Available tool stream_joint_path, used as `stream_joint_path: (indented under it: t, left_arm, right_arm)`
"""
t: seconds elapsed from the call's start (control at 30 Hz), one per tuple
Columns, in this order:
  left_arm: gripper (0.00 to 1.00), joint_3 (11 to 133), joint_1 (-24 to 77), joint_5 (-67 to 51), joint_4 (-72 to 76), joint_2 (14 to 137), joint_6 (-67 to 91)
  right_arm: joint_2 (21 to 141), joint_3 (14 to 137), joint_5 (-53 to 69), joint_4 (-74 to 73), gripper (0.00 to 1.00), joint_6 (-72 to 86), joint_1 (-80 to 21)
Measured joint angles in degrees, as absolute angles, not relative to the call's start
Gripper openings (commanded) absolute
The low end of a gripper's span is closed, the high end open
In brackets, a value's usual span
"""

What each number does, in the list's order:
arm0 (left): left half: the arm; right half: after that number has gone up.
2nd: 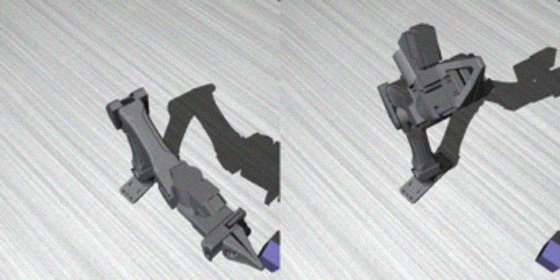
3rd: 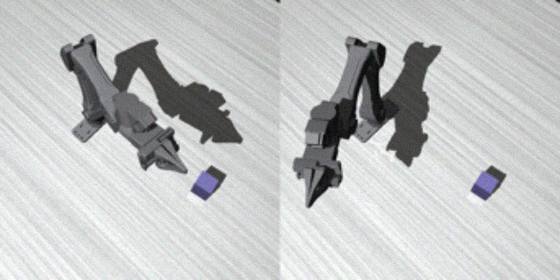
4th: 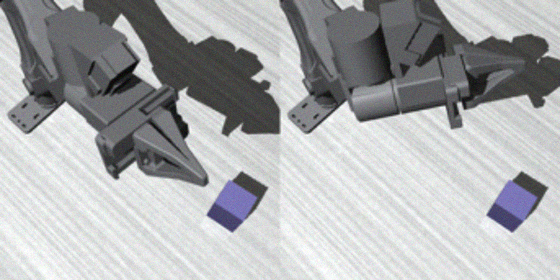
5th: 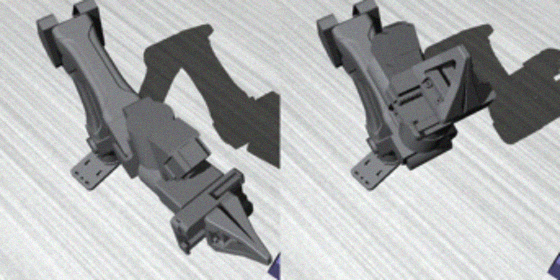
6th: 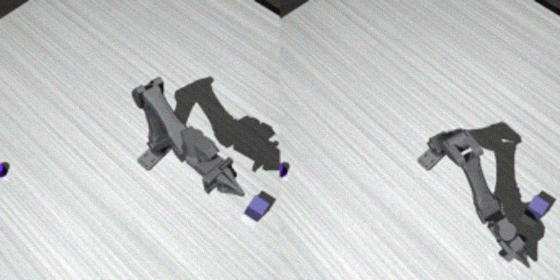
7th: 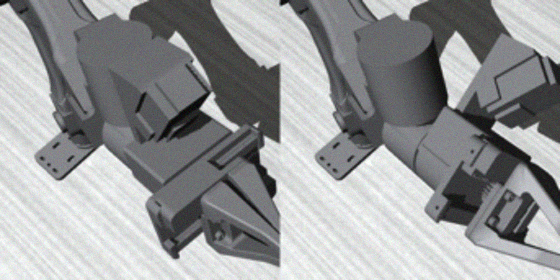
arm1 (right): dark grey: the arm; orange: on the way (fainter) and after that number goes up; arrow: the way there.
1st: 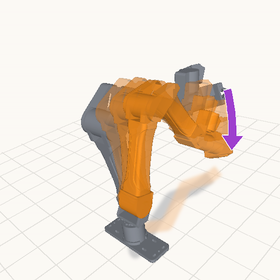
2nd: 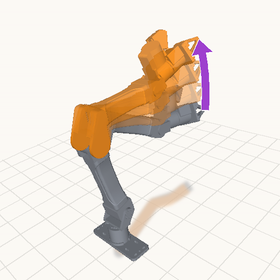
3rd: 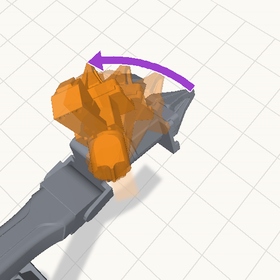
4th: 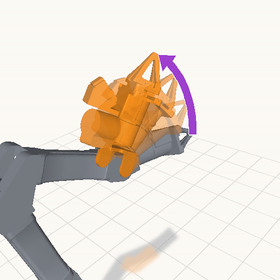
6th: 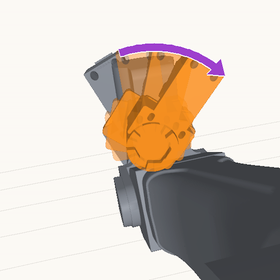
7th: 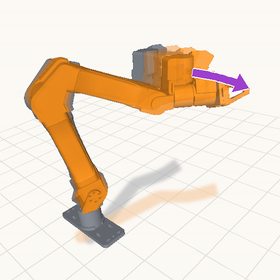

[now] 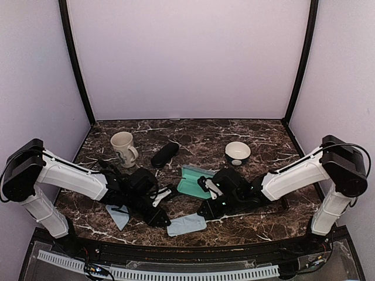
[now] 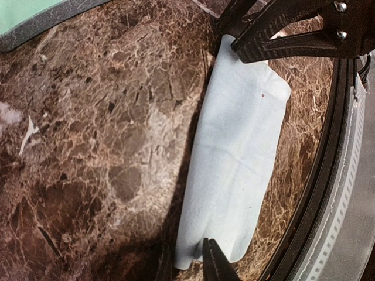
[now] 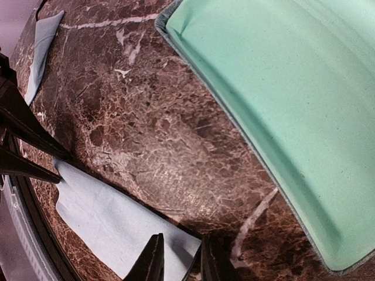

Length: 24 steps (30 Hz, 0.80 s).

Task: Organize the sunglasses
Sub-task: Move the folded cleaning cloth to the center of the board.

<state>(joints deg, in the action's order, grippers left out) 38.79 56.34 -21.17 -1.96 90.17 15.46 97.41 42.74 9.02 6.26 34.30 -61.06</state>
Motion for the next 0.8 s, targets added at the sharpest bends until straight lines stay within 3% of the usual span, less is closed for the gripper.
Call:
stream_joint_path:
  t: [0.37, 0.8]
  left_arm:
    - [0.19, 38.7, 56.1, -21.6, -1.7, 90.2, 15.7]
    - [0.06, 38.5, 54.8, -23.3, -1.2, 90.2, 16.6]
  right_arm:
    - [97.9, 43.1, 9.0, 6.2, 0.11, 33.5, -60.9]
    - [98.0, 43.2, 8.8, 5.3, 0.03, 33.4, -60.8]
